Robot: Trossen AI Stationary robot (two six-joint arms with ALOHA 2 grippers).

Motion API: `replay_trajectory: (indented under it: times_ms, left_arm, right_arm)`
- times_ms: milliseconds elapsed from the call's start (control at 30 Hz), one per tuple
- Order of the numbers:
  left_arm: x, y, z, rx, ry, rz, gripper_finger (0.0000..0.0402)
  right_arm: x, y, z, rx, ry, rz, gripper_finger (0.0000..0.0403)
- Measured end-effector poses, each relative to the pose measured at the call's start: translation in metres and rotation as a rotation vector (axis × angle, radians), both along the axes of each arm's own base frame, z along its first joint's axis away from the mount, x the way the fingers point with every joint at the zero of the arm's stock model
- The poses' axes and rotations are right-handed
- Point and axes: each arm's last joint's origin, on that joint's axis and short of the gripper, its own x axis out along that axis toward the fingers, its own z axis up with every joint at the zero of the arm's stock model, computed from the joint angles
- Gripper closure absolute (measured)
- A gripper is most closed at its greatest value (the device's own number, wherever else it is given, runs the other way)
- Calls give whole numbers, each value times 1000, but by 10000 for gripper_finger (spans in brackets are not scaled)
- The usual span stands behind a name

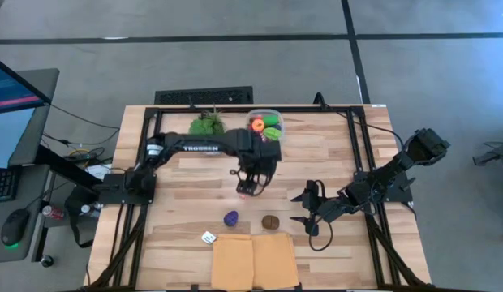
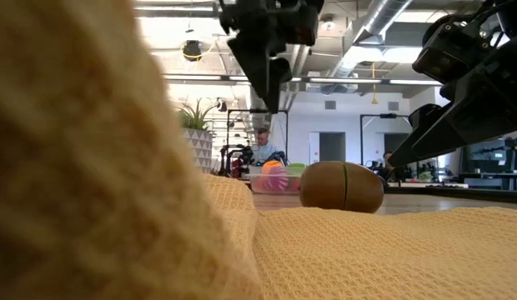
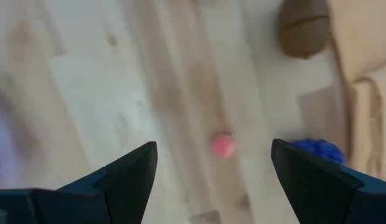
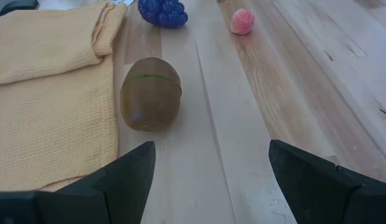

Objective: Pick and placing Produce into tupperware
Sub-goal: Put the kiwi into the transparent bin

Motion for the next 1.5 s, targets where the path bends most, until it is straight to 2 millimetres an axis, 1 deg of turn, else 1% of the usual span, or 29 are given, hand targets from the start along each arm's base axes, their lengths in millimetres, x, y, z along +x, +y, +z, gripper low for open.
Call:
replay_trajectory:
  times_ms: [167,333,500,633,733,800,933,1033,1167,1233,1333,1433,1500]
  left_arm:
    - [-2,-29,0,-8,25,-30,95]
    - [-8,-57,-2,10,80,-33,95]
    - [-17,-82,-2,100,137,-24,95]
    - [-31,-99,-2,180,225,27,95]
    - [-41,-114,2,268,238,61,95]
    - [-47,-127,8,314,196,66,95]
    - [-66,-154,28,409,84,78,95]
    - [-80,-173,41,511,-36,123,95]
    - [-104,-202,57,638,-231,160,95]
    - [-120,-215,55,707,-306,164,95]
    - [-143,-230,46,797,-438,209,95]
    - [-163,-238,28,813,-572,270,95]
    - [-174,-242,11,800,-632,293,95]
  right_arm:
    - [0,0,0,0,0,2,67]
    - [0,1,0,1,1,3,67]
    - [-2,4,0,0,1,22,67]
    - [-4,7,0,0,0,32,67]
    - [-4,7,0,5,-1,29,67]
    - [-4,7,0,13,-1,22,67]
    - [-4,7,0,14,-1,22,67]
    - [-3,7,1,18,-8,20,67]
    - [-3,7,1,21,-17,16,67]
    - [-2,7,2,25,-24,16,67]
    - [-2,8,3,31,-35,16,67]
    - [-1,8,5,32,-54,24,67]
    - [1,9,7,30,-78,35,67]
